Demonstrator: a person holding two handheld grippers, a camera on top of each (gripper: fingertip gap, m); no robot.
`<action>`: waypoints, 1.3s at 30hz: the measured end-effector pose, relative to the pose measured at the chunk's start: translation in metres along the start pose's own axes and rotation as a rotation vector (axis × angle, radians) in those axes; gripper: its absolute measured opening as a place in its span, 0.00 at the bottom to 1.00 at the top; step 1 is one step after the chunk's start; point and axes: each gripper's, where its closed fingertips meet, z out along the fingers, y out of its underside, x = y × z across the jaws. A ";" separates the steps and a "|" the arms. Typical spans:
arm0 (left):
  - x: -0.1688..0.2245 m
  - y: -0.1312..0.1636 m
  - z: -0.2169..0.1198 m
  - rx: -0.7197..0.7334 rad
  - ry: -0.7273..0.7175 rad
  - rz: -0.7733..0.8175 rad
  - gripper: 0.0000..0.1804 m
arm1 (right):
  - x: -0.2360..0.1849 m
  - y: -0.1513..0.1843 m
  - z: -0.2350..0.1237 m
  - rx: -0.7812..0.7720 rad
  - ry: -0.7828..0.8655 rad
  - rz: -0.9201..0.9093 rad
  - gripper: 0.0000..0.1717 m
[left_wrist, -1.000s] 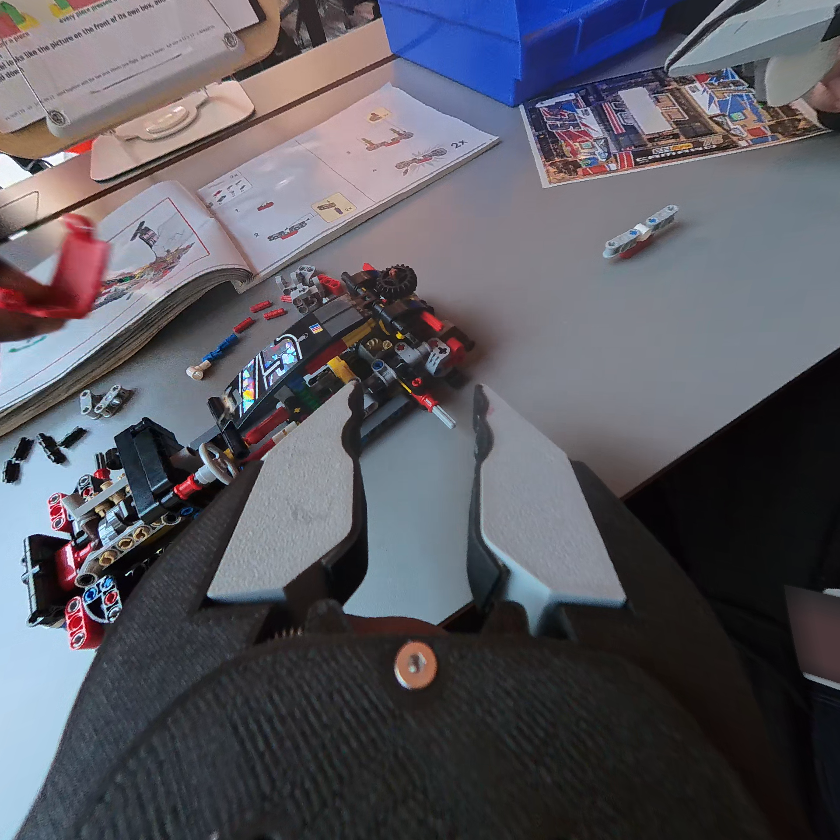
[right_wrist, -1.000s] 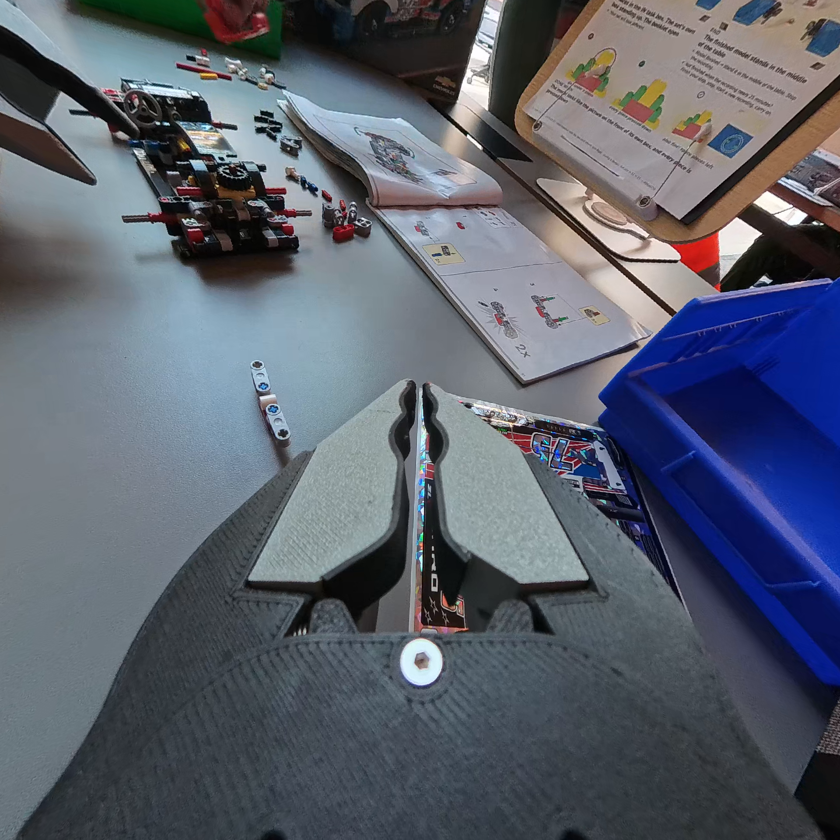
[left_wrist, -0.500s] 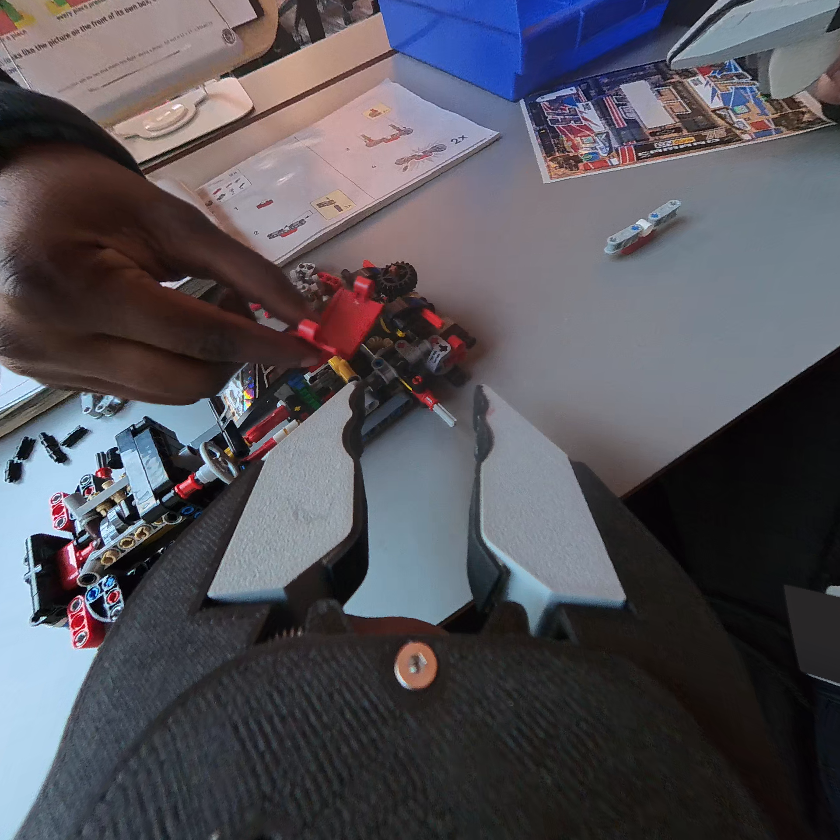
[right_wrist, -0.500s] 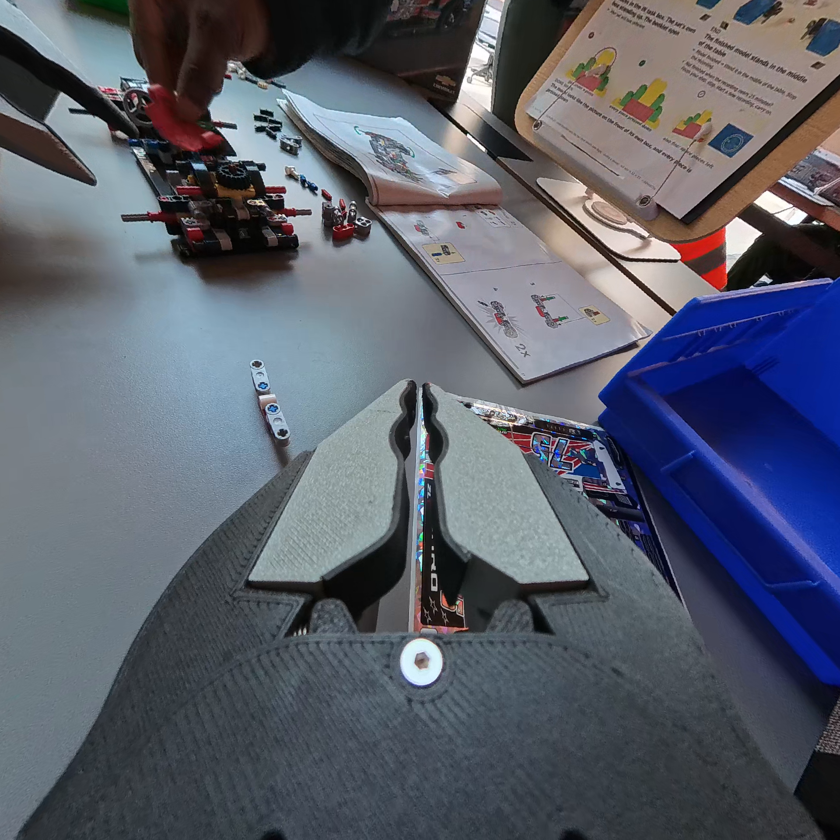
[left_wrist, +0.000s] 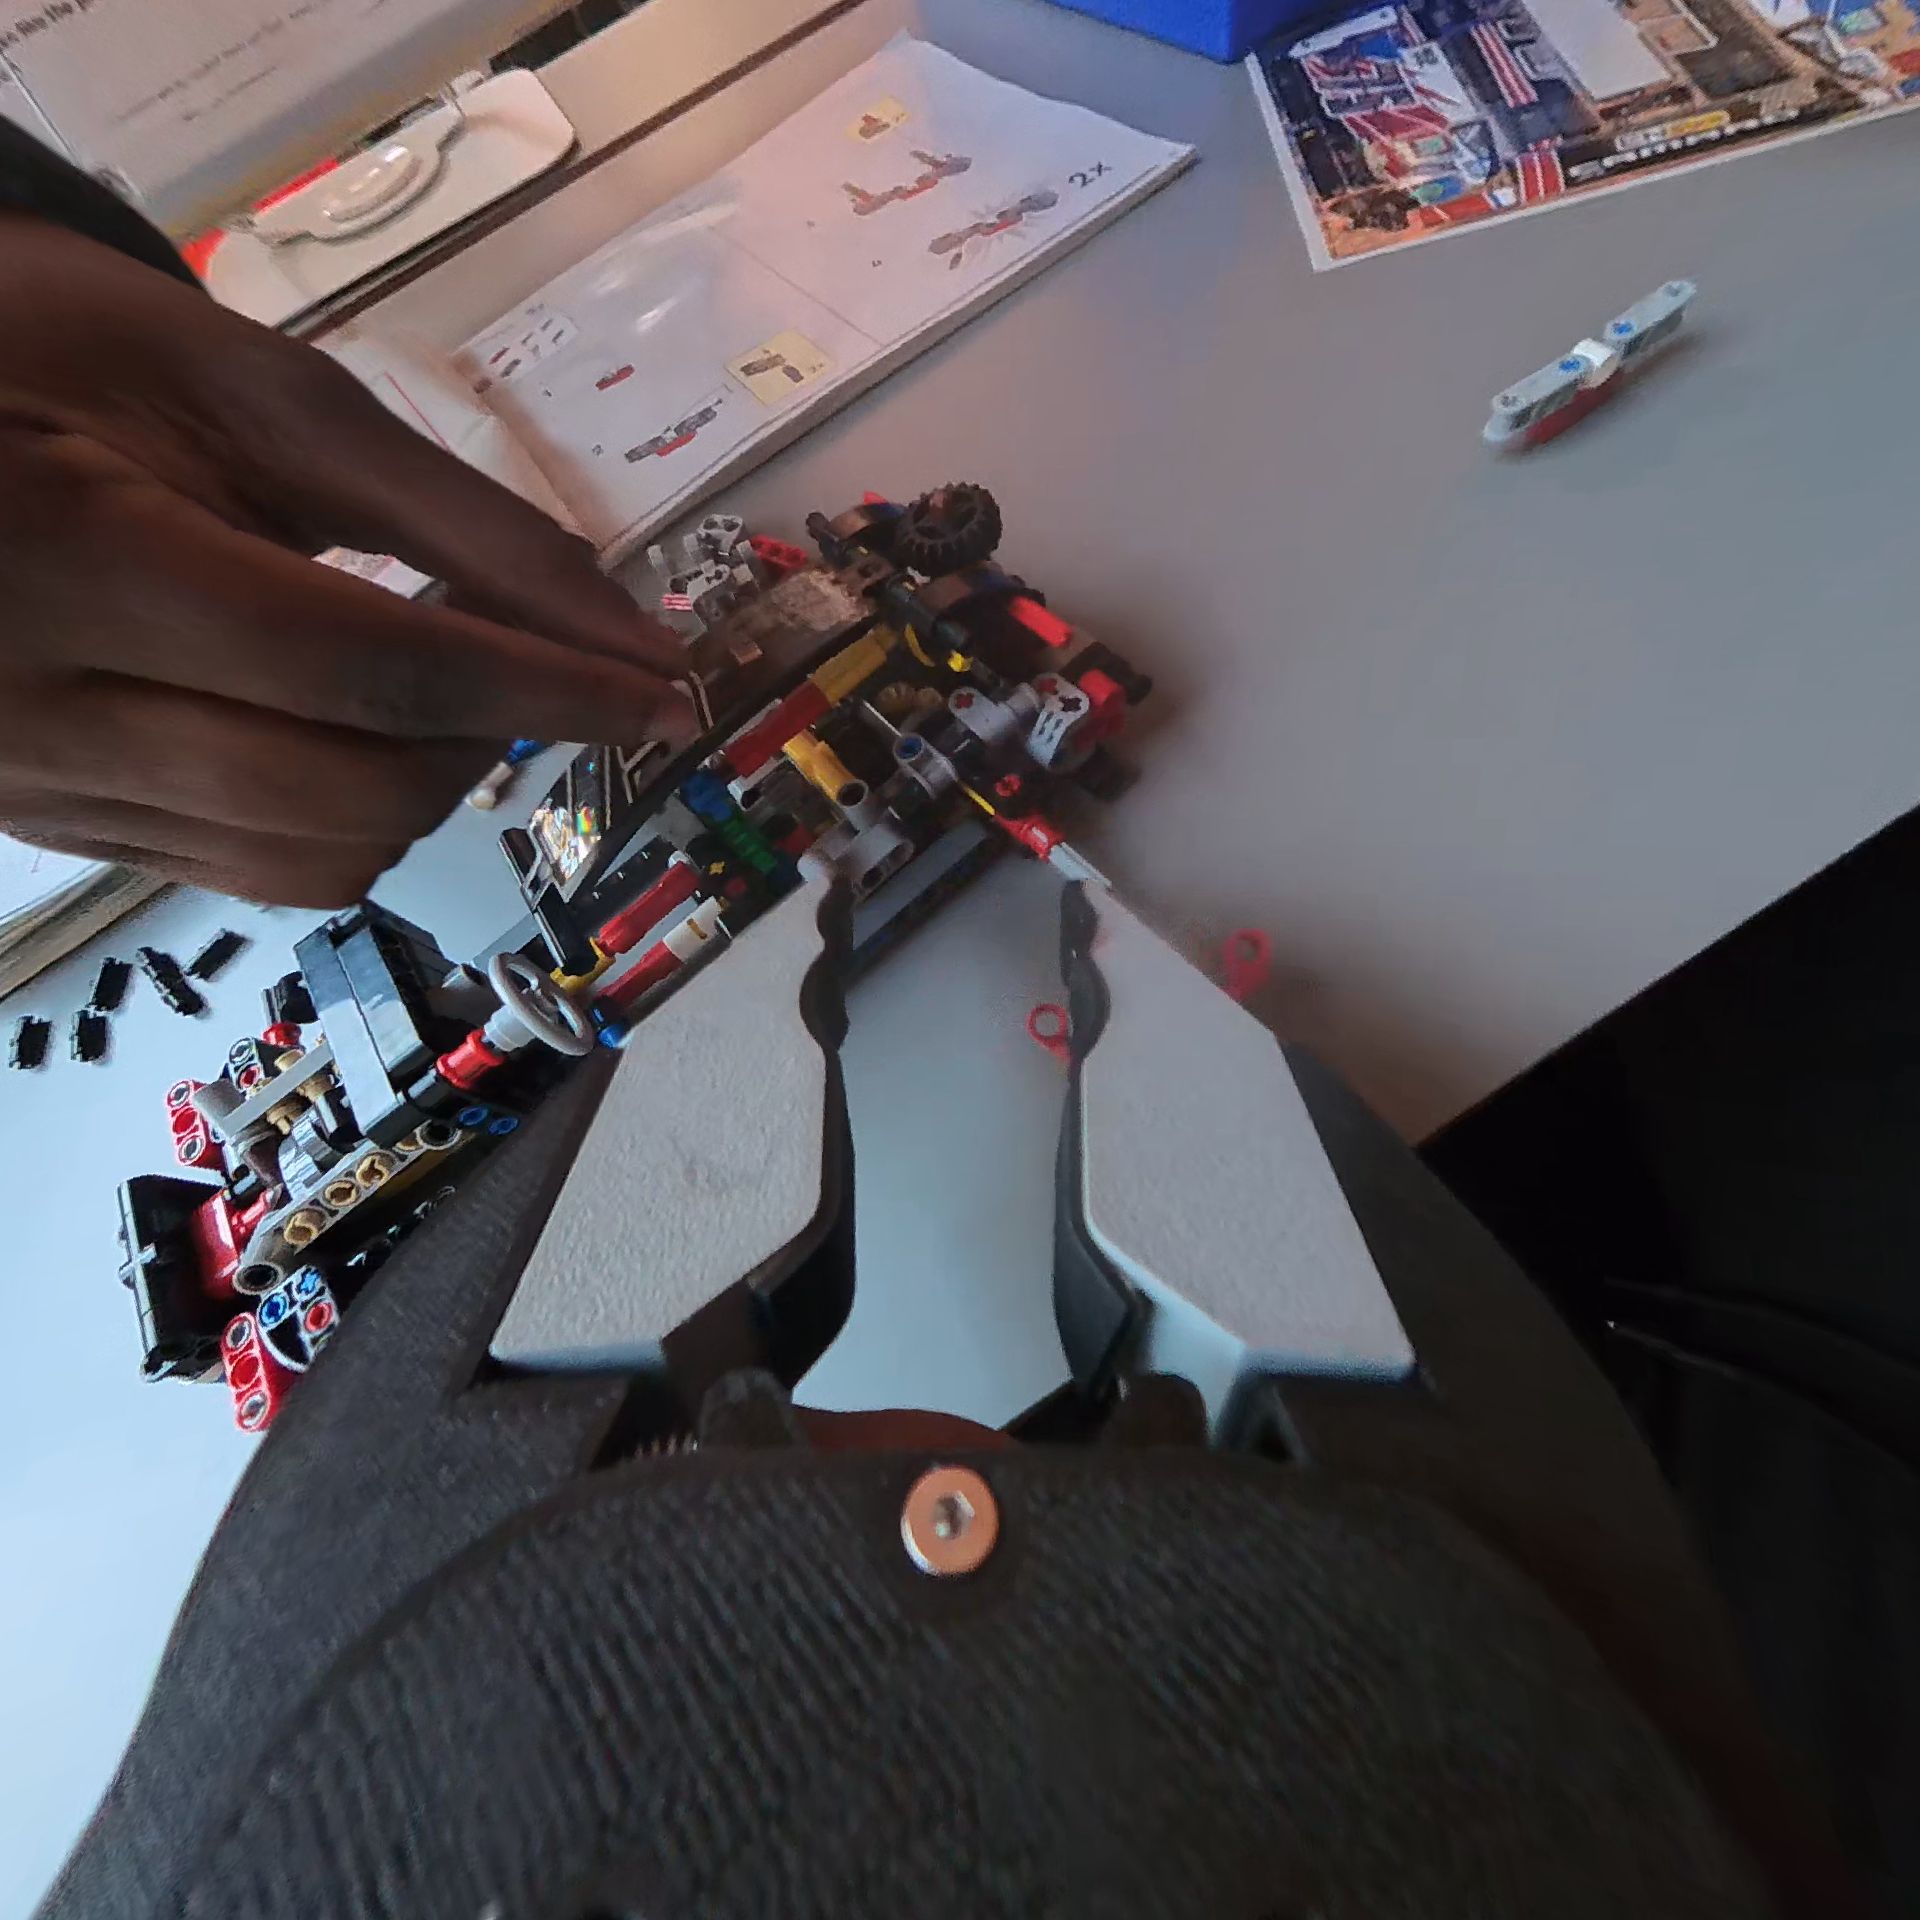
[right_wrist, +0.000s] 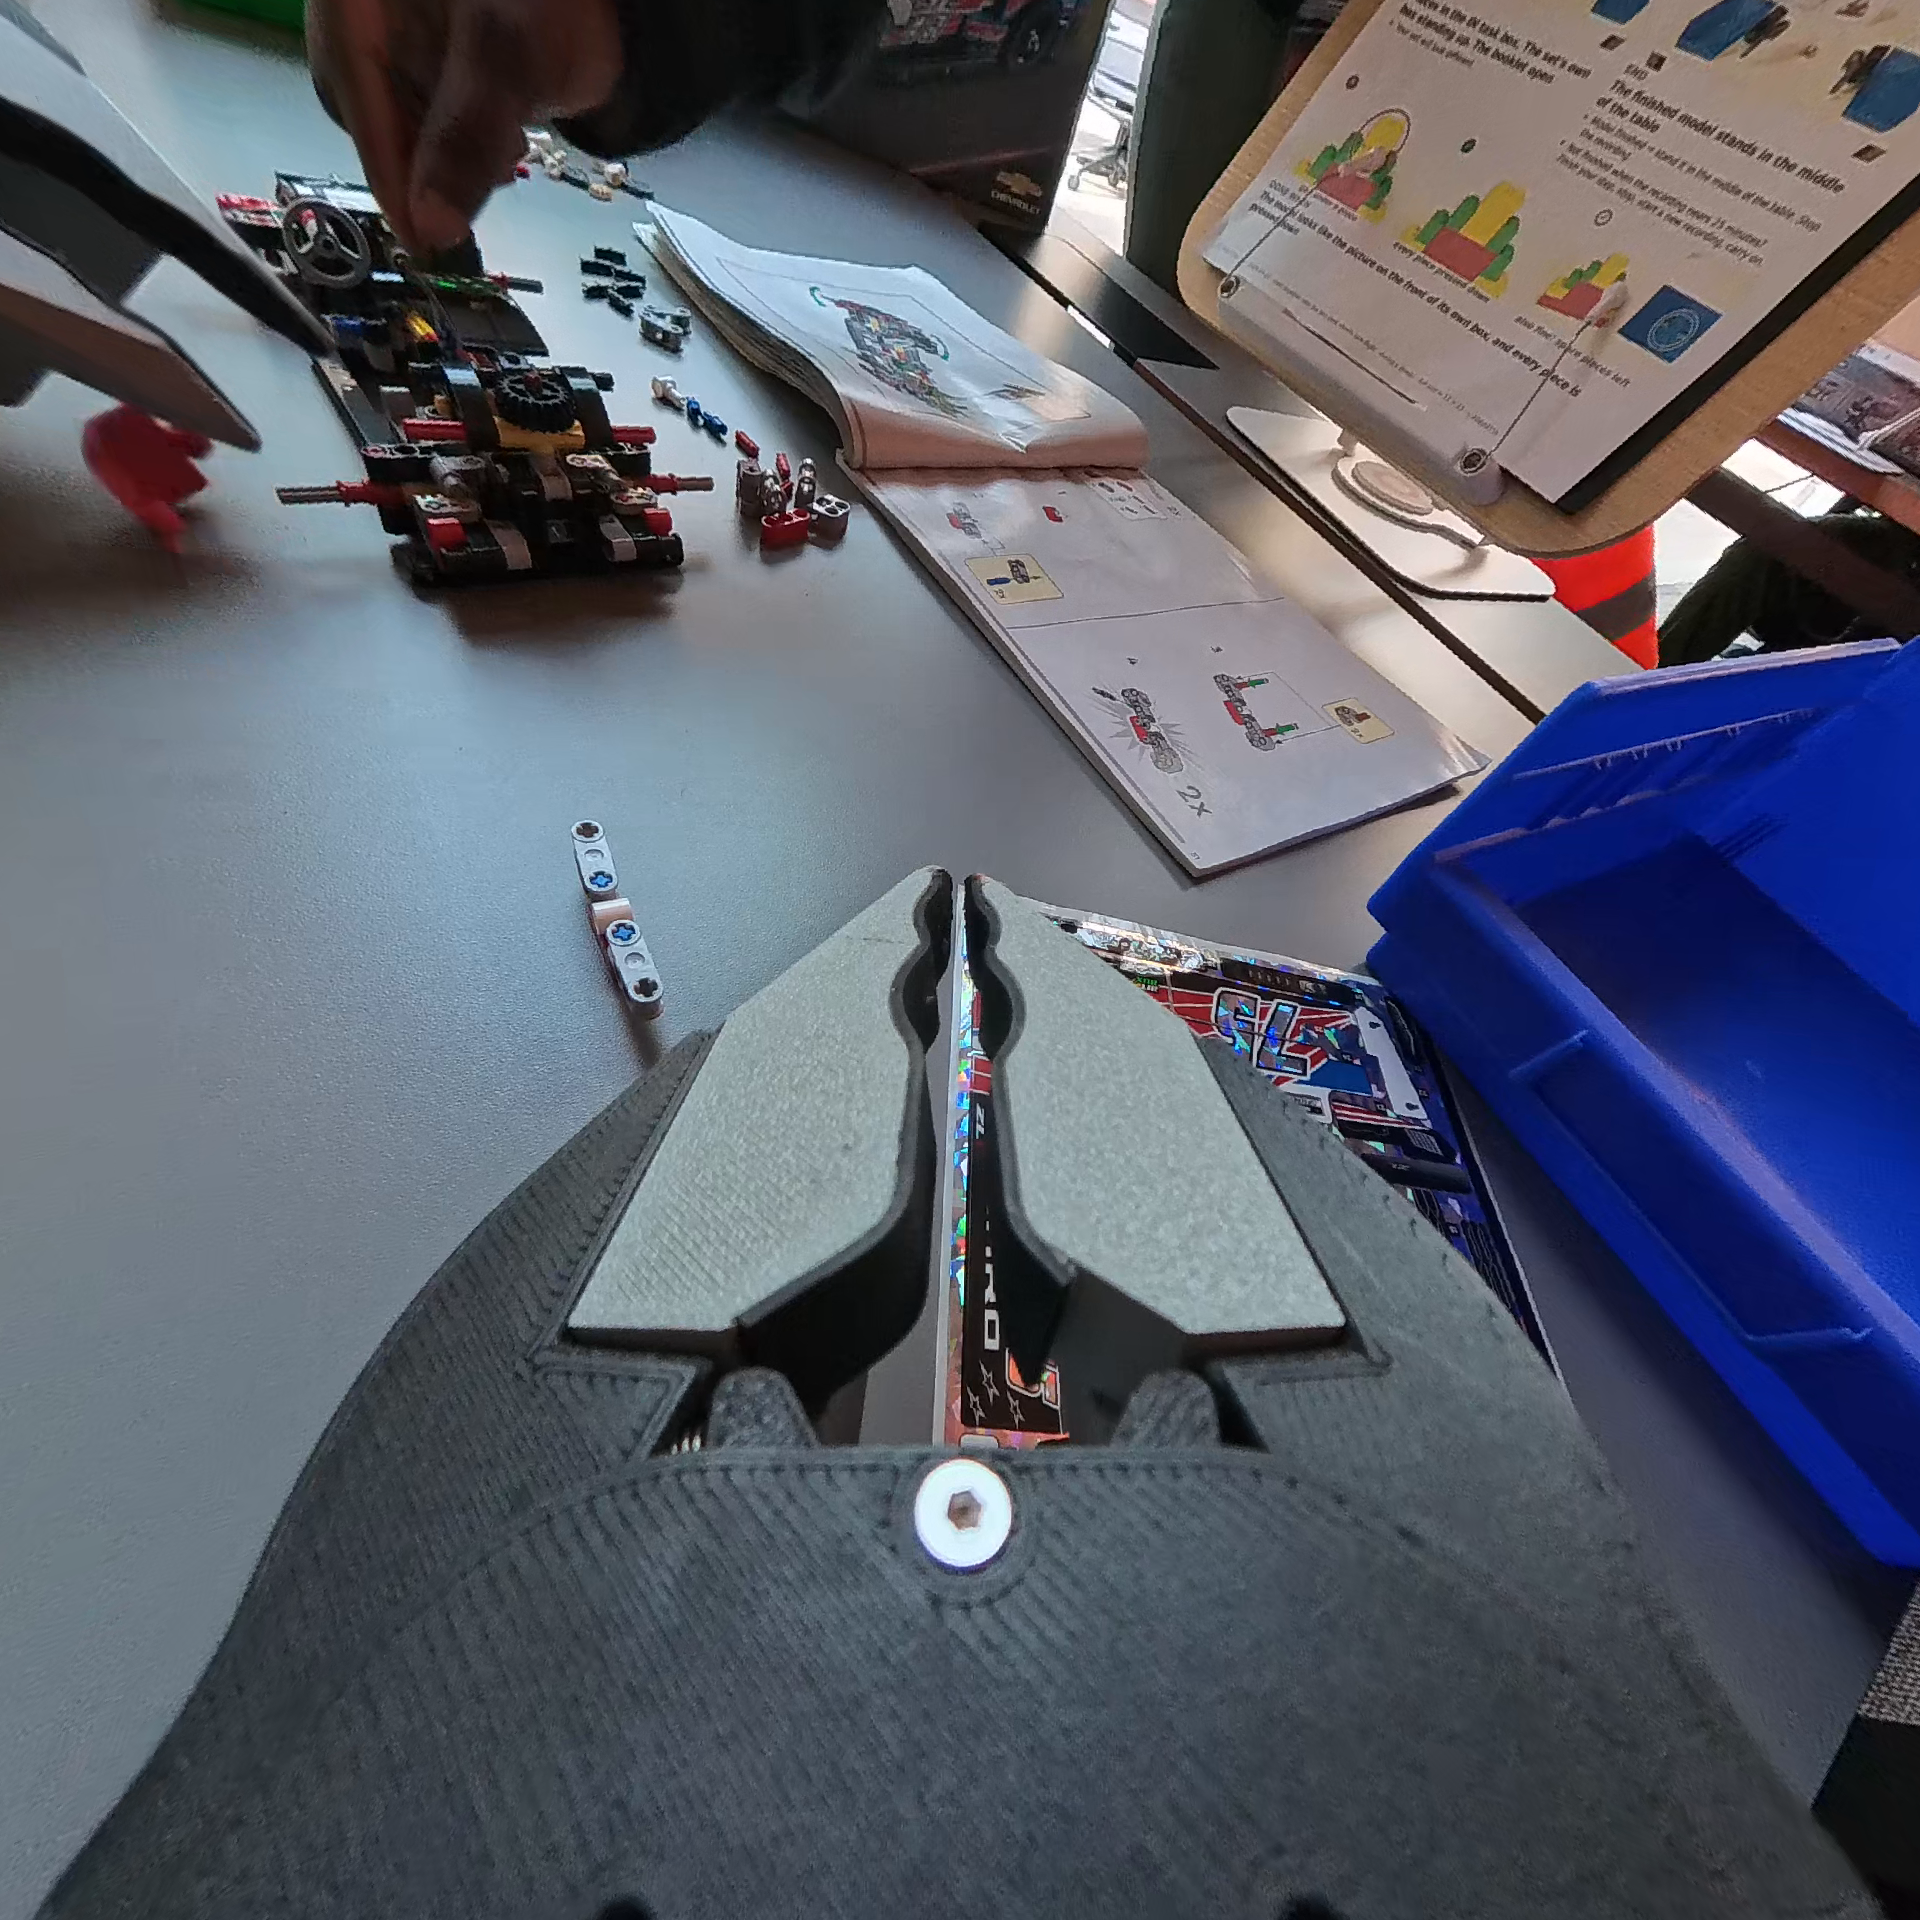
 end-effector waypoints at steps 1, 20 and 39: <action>-0.001 0.001 0.000 -0.003 0.002 0.002 0.21 | 0.000 0.000 0.000 0.000 0.000 0.000 0.00; 0.038 0.032 -0.019 -0.127 0.294 0.100 0.03 | -0.001 0.001 0.000 -0.003 -0.002 -0.005 0.00; -0.126 0.010 -0.070 0.060 -0.179 -0.199 0.00 | -0.002 0.001 0.001 -0.003 -0.009 -0.001 0.00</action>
